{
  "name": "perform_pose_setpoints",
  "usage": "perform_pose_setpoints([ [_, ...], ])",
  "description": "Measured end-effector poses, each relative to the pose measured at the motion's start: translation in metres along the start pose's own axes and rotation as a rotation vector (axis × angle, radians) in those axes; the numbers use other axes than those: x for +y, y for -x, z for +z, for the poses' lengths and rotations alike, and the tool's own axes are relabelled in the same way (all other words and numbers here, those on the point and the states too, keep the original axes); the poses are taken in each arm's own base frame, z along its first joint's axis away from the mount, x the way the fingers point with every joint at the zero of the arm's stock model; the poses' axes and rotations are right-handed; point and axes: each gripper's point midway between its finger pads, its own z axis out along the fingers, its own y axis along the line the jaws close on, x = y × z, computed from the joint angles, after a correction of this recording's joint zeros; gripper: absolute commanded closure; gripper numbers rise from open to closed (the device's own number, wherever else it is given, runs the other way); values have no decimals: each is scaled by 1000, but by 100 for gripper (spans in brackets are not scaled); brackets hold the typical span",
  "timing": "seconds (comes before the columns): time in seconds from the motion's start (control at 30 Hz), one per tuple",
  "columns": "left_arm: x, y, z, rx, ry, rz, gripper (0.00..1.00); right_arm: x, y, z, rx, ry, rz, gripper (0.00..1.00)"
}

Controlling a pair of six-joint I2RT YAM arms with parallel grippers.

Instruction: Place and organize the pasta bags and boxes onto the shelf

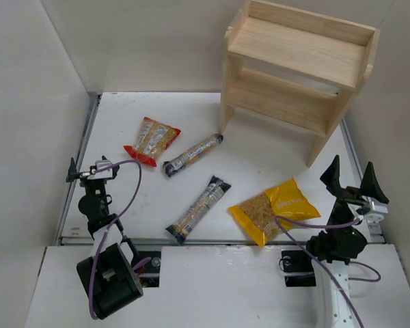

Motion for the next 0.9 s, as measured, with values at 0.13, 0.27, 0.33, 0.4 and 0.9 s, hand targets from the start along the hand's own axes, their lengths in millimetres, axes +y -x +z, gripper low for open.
perform_pose_setpoints([
  [0.13, 0, 0, 0, 0, 0, 0, 0, 17, 1, -1, 1, 58, 57, 0],
  [0.27, 0, 0, 0, 0, 0, 2, 0, 24, 2, -2, 0, 80, 59, 0],
  [0.33, 0, 0, 0, -1, -1, 7, 0, 25, -2, -3, 17, 90, 24, 0],
  [0.4, -2, 6, 0, -17, -4, 9, 0, 27, -12, -5, 61, 113, -25, 0],
  [0.9, -101, 170, 58, 22, -494, -227, 0, 175, -13, 70, 519, 575, -71, 0],
])
